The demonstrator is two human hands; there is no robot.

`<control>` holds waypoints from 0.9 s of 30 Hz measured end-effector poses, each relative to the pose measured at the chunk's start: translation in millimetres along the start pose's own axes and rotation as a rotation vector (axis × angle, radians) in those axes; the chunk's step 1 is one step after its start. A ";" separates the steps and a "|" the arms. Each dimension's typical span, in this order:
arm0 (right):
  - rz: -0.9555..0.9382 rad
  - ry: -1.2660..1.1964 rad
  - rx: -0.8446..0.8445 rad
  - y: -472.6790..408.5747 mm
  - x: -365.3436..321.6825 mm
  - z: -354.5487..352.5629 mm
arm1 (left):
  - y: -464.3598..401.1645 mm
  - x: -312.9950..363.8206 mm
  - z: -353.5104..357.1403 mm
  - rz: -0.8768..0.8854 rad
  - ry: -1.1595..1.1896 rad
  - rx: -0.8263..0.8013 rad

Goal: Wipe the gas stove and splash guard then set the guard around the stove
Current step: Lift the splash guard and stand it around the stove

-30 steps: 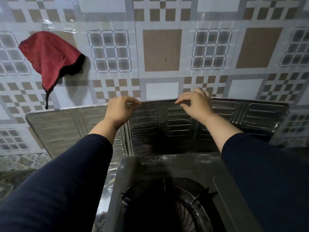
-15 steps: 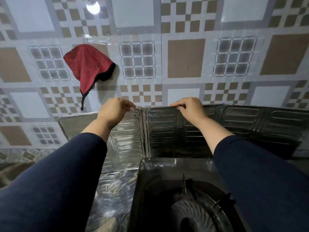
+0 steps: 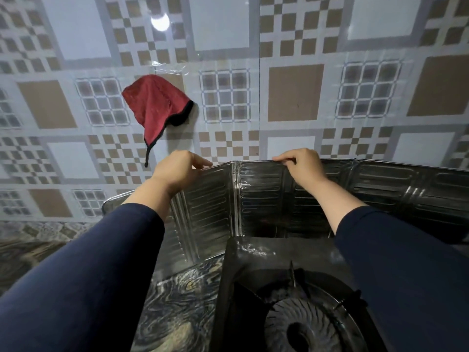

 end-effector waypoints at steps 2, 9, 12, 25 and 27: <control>0.013 -0.007 0.013 -1.4 -1.3 -0.2 | -0.9 6.8 -6.4 0.016 0.022 -0.047; 0.038 -0.003 0.005 -6.3 -10.4 4.4 | 0.4 25.5 -13.0 -0.063 0.170 -0.069; 0.039 0.003 -0.010 -11.8 -13.7 2.4 | -0.7 26.7 -14.1 -0.127 0.284 -0.083; 0.072 0.023 -0.056 -28.5 -23.8 12.8 | -8.2 34.6 -5.3 -0.382 0.652 -0.030; 0.078 0.014 -0.070 -26.4 -24.7 18.1 | -7.3 33.7 -0.1 -0.416 0.683 -0.015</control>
Point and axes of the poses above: each hand's wrist, its own y-axis away from the middle knuckle, its own z-axis out of the palm, x = y × z, the point moved 2 cm from there along -y, towards the middle knuckle, and after that the axes turned 7 degrees about y, right-handed, at the moved point
